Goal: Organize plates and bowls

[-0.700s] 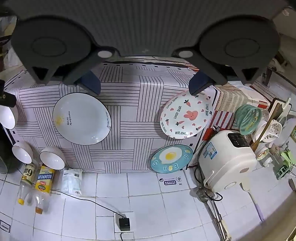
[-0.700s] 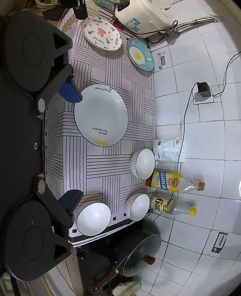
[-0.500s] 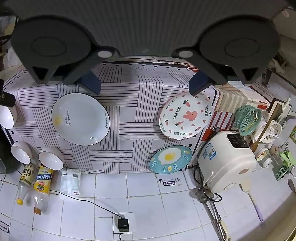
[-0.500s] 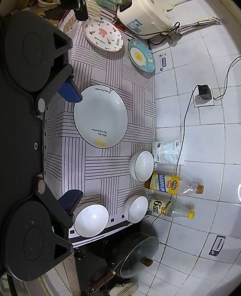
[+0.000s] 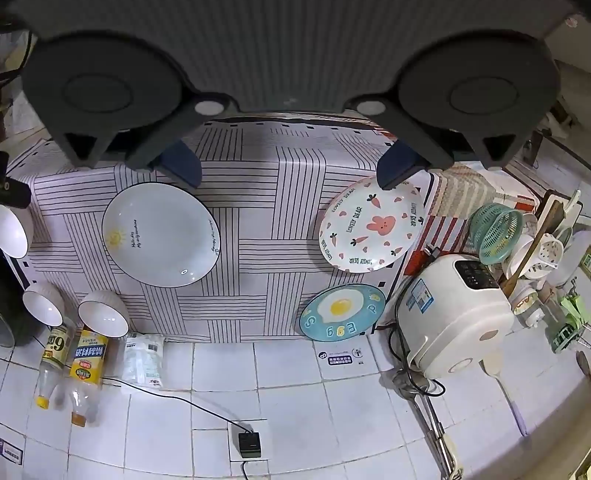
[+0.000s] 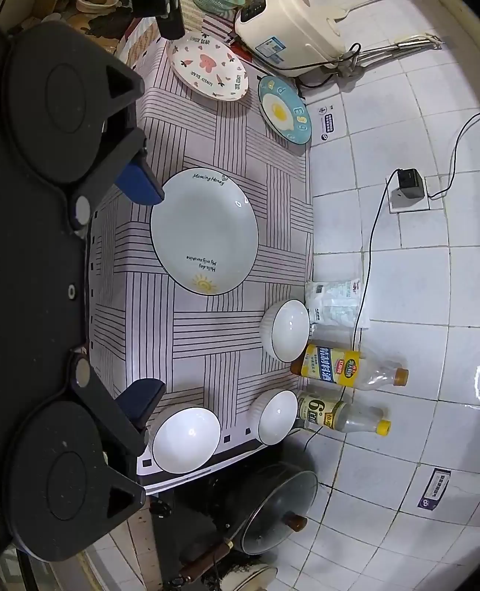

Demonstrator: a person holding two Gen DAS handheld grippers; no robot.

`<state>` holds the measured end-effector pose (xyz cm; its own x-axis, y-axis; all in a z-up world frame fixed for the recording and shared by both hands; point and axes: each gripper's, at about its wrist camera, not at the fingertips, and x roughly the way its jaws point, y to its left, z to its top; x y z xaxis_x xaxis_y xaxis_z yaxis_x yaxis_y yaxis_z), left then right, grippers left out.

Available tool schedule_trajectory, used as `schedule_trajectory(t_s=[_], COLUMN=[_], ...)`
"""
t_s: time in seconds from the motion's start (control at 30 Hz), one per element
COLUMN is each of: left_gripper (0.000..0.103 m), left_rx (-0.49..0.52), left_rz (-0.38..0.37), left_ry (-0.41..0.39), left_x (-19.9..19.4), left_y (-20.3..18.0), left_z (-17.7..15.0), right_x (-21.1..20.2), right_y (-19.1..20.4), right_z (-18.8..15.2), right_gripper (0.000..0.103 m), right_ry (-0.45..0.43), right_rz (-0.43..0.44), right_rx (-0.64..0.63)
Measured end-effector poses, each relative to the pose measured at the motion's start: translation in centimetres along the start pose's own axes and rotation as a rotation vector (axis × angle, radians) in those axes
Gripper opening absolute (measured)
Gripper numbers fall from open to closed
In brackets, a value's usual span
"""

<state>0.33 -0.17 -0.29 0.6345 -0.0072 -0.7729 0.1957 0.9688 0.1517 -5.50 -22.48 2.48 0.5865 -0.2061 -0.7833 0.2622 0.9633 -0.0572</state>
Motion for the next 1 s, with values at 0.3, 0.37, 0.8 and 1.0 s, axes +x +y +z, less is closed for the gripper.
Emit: schedule_trajectory(t_s=[0.3,0.37,0.8,1.0], left_gripper=[0.103,0.103,0.103,0.103], left_rx=[-0.021,-0.031,-0.052,-0.051], left_rz=[0.015,0.009,0.011,0.012], left_ry=[-0.049,-0.061,-0.101,-0.102], left_x=[0.0,-0.1,-0.3,-0.3], left_y=[0.4,0.6,0.9,0.8], left_z=[-0.4,-0.6,-1.0,-1.2], right_x=[-0.2,-0.3,-0.7,-0.7], right_y=[-0.2,-0.2,-0.2,-0.4], right_z=[-0.1,-0.1,-0.3,-0.4], right_gripper=[0.102,0.102,0.102,0.102], right_ry=[-0.02,-0.023,-0.05,-0.057], right_rz=[0.005,0.007,0.003,0.001], right_rx=[0.001,0.001,-0.004,-0.001])
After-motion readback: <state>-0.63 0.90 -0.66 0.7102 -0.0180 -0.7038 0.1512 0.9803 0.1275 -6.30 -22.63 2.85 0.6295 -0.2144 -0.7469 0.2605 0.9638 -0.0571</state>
